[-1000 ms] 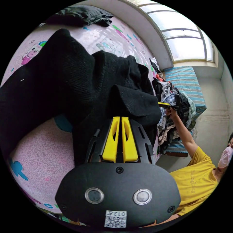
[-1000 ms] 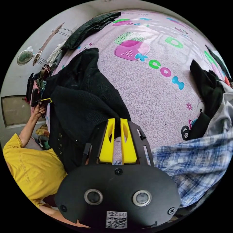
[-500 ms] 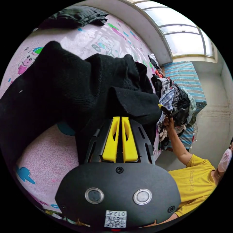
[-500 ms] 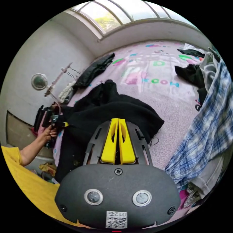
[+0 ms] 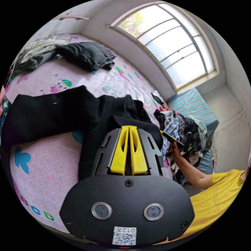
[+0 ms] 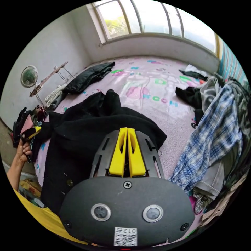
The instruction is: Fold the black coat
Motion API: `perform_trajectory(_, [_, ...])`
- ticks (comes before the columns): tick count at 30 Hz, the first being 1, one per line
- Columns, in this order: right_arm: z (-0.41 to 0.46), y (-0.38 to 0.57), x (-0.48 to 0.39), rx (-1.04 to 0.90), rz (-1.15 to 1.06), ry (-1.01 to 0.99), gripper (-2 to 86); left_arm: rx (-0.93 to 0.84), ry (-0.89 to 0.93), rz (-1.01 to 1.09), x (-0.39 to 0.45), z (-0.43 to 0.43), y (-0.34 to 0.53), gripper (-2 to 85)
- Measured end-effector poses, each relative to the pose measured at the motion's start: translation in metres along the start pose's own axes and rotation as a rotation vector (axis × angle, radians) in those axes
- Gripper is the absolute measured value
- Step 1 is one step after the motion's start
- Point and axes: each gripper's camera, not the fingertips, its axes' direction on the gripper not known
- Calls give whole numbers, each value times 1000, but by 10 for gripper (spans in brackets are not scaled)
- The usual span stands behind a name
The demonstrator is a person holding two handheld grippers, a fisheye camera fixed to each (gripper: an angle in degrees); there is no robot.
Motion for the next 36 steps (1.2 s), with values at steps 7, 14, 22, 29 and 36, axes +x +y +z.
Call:
perform_trajectory(7, [52,17,-61,-144,-67,37,1,-216,-91,41,25,92,1,2])
perform_trajectory(14, [89,29,-76,-213,26,33,0,-341,-119,-45,-5,125,10,-1])
perform_trajectory(22, [104,28,-93,-292,69,-9,0,91,-320,-286,-46,-1,82,8])
perform_trajectory(29, [109,35,-117,-288,82,30,0,395,-412,-676,-132,-77,167,51])
perform_trajectory(36, [71,29,-203,-64,-23,131,2,498,-362,-801,-171,-80,196,85])
